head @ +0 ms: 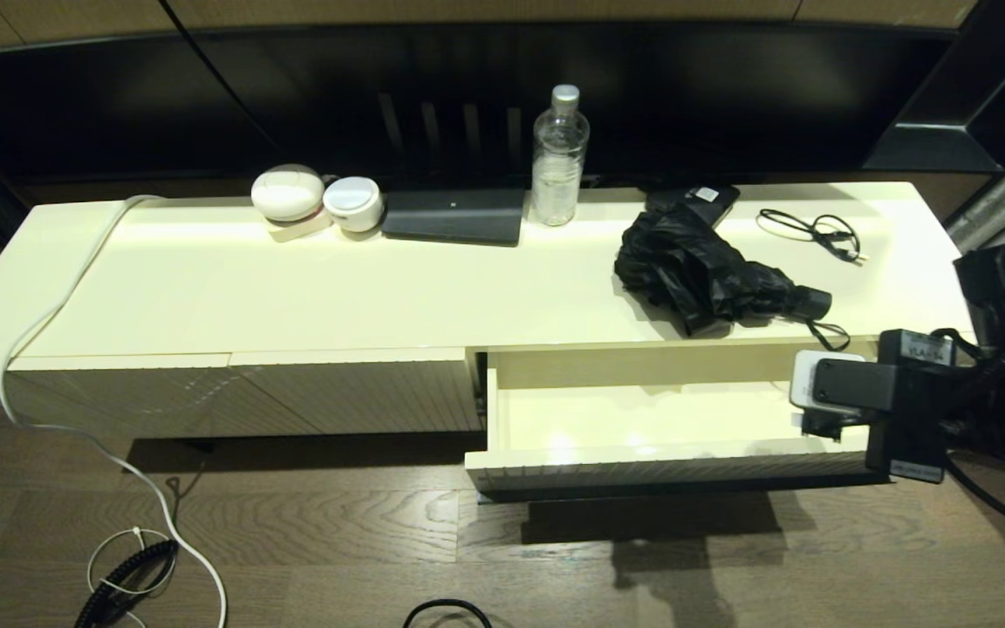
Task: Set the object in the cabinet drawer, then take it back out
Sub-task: Open the drawer
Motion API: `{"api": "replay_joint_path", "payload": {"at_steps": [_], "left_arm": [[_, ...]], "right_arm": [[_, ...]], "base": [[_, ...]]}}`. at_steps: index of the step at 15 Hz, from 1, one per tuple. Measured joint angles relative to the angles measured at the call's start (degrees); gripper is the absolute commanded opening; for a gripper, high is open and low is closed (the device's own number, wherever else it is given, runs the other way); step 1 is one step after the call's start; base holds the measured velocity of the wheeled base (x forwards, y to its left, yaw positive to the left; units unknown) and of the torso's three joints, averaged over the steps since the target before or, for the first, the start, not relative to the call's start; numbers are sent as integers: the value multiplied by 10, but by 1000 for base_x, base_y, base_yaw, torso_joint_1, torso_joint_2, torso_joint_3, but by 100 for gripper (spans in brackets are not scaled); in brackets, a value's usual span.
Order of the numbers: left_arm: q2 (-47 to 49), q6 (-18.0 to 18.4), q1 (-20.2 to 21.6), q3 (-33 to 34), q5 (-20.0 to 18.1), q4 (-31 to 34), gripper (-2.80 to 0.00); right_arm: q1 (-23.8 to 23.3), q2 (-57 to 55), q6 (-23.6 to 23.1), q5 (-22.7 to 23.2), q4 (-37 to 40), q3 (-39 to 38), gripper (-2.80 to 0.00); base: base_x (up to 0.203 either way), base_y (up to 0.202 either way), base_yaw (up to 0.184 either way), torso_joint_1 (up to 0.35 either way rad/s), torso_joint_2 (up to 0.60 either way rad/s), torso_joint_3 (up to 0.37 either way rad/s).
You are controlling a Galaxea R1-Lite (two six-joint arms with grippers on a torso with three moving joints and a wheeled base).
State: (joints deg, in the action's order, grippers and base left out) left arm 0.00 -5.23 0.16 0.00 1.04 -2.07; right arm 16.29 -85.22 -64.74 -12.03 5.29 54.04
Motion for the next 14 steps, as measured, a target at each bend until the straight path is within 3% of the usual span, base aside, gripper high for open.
{"api": "replay_joint_path", "payload": {"at_steps": [8, 14], "left_arm": [[0, 0, 0, 0, 0, 0, -280], [0, 0, 0, 0, 0, 0, -280]], "right_arm": [[-7, -215, 21, -1, -5, 121, -280], [-8, -286, 37, 5, -9, 160, -280]], "base": [[0, 0, 0, 0, 0, 0], [0, 0, 0, 0, 0, 0]]}}
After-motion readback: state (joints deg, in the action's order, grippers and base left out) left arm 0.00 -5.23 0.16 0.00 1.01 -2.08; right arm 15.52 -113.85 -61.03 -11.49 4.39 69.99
